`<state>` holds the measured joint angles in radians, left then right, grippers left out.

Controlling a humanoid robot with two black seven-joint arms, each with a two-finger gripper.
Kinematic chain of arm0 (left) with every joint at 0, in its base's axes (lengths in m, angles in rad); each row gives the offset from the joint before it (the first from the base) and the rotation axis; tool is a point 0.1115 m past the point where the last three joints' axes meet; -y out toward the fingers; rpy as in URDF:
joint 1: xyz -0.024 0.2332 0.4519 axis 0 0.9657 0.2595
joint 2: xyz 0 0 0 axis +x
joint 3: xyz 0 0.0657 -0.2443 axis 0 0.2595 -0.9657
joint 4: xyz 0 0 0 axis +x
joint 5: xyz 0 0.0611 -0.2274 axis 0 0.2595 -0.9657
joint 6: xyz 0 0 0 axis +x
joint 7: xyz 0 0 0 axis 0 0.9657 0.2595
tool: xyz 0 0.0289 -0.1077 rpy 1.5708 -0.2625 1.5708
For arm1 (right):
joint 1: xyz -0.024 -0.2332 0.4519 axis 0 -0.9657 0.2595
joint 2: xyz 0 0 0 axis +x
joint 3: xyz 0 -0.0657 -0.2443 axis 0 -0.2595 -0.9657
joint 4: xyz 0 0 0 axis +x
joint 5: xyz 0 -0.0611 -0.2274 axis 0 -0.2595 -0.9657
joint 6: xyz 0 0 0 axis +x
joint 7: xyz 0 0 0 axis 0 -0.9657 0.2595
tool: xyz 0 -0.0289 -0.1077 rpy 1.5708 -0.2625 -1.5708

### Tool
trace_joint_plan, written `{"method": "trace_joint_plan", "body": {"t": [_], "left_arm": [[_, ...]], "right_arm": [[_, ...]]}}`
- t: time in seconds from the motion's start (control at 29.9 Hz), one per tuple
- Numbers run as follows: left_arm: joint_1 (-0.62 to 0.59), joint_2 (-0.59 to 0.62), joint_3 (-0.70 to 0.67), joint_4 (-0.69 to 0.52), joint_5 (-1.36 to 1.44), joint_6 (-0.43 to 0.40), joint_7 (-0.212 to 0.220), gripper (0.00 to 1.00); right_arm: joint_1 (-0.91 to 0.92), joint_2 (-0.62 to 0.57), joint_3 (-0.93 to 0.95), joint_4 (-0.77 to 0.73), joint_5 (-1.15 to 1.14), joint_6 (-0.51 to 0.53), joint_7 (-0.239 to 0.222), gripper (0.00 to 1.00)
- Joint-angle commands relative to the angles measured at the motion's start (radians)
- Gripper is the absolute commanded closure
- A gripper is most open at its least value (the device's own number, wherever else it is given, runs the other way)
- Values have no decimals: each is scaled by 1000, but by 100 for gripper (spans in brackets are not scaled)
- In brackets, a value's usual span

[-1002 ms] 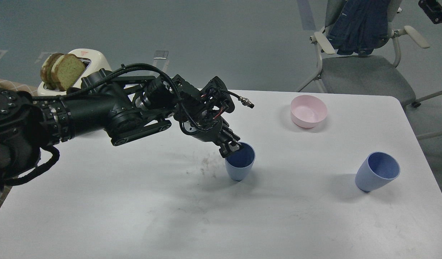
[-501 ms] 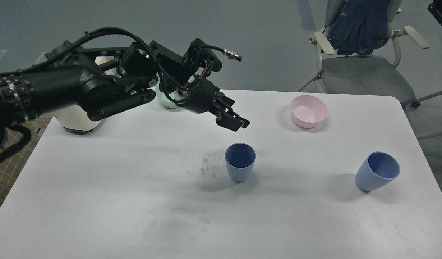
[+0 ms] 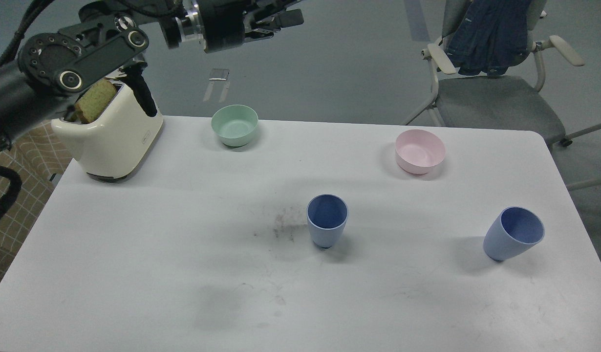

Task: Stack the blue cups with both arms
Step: 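Raise the left arm away from the placed cup, then reach the right gripper to the blue cup nearest the right arm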

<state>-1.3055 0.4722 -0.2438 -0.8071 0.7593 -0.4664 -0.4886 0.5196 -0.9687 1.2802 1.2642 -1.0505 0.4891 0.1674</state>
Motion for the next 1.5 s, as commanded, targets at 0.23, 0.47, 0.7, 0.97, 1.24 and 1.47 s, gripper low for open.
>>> {"method": "trace_joint_plan", "body": {"t": [0.23,0.47,0.7,0.97,1.24,1.47], "left_arm": [[144,-18,-20,58,-184,26,0,3],[169,-60,-17,60,-180,17,0,3],[178,-121,-18,60,-170,15,0,3],[187,-129,-20,58,-170,14,0,3],[187,-118,-20,58,-176,12,0,3],[193,-115,-20,55,-179,11,0,3]], "right_arm": [[-226,-65,-1,83,-368,0,1,0],[-441,-53,-1,162,-542,0,6,0],[-487,-39,-4,165,-546,0,6,0],[-513,76,-5,161,-684,0,3,7],[-524,119,-30,158,-747,0,-2,22],[-524,137,-36,158,-755,0,-35,70]]}}
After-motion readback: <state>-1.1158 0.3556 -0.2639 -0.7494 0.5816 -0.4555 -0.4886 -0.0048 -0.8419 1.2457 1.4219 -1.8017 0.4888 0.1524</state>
